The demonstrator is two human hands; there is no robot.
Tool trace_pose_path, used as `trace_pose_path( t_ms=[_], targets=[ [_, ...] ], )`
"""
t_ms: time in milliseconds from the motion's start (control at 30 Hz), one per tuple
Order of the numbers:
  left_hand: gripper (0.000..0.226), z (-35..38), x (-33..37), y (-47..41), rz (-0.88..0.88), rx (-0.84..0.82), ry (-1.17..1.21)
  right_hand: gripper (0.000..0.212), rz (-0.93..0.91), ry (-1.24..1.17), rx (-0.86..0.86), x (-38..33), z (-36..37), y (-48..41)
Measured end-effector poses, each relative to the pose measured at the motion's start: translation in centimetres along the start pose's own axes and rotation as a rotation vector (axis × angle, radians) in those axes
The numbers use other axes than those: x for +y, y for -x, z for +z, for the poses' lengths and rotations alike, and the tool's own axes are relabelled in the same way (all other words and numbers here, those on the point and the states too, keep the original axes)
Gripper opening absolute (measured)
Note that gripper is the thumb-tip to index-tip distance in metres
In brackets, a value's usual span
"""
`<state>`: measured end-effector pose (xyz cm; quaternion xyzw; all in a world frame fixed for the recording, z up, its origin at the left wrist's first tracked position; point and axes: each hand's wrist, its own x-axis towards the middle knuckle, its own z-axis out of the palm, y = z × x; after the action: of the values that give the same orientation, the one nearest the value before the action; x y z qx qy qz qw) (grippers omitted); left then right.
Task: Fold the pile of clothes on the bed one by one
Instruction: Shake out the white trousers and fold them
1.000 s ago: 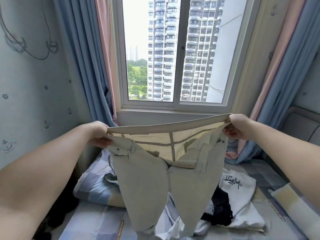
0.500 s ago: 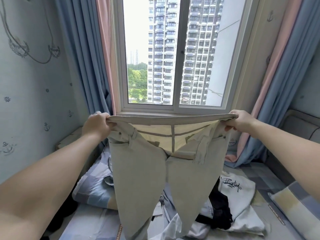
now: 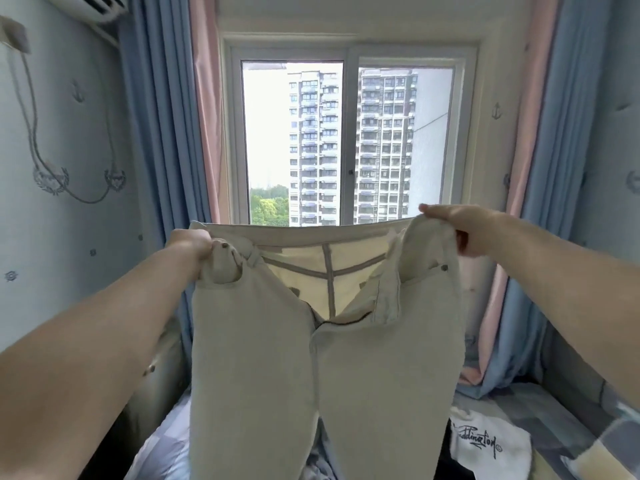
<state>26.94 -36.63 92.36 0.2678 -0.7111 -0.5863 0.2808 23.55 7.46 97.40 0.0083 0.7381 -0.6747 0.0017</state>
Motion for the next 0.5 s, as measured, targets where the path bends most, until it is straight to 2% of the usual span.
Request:
trace_pose_path(
  t_ms=[67,133,300,467,500],
  targets=[
    [0.022,-0.2,1.8,-1.4,-0.071,-0.052,0.122,0.021,-0.019,-0.096,-0.04,-2.5,1.0,0.8],
    [0.023,-0.3,4.1,-1.6,-0.078,-0.09,0.21,0.022,-0.048,-0.146,-0.097,-4.6,1.9,1.4],
    [0.023,0.4,10.6,2.8,0.082,-0.193,0.375,0.015,-0.164,-0.218,-0.227,-9.1,4.6,3.2],
    [0.029,1.7,13.8,6.8,0.172,-0.359,0.482,0.001,-0.274,-0.232,-0.349,-11.7,7.9,5.2],
    [0.03,1.8,14.1,7.6,0.192,-0.384,0.499,0.004,-0.292,-0.233,-0.385,-11.9,8.5,5.5]
  ],
)
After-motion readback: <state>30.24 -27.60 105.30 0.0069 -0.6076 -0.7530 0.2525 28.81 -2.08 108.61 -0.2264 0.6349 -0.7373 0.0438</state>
